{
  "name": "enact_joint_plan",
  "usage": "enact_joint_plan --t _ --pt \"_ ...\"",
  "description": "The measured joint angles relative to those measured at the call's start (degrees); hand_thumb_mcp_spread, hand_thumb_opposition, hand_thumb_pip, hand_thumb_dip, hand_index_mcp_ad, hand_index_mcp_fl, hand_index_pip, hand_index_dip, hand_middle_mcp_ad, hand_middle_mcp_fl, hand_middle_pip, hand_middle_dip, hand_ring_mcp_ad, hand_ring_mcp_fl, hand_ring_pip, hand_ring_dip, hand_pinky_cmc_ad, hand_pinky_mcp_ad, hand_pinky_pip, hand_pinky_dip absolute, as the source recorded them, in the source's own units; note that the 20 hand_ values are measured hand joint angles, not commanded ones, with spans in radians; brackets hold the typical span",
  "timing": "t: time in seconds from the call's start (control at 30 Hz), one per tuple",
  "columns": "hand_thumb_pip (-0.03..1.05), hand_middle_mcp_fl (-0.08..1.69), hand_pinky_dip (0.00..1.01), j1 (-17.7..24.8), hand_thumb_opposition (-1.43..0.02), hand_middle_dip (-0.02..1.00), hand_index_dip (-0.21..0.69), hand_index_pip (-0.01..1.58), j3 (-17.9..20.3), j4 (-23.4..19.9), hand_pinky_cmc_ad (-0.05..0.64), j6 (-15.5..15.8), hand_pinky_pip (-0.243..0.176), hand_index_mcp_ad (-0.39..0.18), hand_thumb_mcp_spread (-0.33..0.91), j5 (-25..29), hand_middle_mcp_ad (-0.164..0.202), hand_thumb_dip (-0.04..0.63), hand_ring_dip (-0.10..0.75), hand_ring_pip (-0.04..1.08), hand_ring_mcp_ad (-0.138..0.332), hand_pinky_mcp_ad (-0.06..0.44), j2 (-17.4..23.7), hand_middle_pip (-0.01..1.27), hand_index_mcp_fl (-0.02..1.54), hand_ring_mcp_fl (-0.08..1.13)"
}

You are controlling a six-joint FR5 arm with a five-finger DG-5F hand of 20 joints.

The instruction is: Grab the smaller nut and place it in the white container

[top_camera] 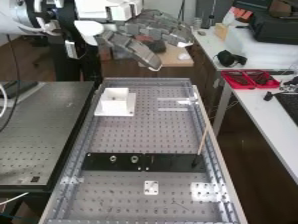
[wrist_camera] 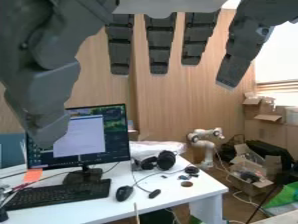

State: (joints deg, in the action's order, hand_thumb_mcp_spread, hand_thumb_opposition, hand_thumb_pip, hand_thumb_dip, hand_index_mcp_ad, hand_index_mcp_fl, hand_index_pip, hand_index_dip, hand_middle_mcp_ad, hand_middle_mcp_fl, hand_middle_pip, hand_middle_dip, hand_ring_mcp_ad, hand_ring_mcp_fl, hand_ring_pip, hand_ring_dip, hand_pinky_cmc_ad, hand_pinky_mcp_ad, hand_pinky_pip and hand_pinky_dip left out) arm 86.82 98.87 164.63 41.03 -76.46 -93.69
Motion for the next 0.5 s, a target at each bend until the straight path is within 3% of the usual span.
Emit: enact_joint_plan --t 0.5 --pt "0.61 0.08 0.54 -0.60 -0.77 0.30 0.031 0.43 -0.75 1.09 0.429 -0.72 -0.091 -0.136 0.21 -2.80 0.070 0.159 0.152 0.10 0.129 0.339 -0.55 0.13 0.04 0.02"
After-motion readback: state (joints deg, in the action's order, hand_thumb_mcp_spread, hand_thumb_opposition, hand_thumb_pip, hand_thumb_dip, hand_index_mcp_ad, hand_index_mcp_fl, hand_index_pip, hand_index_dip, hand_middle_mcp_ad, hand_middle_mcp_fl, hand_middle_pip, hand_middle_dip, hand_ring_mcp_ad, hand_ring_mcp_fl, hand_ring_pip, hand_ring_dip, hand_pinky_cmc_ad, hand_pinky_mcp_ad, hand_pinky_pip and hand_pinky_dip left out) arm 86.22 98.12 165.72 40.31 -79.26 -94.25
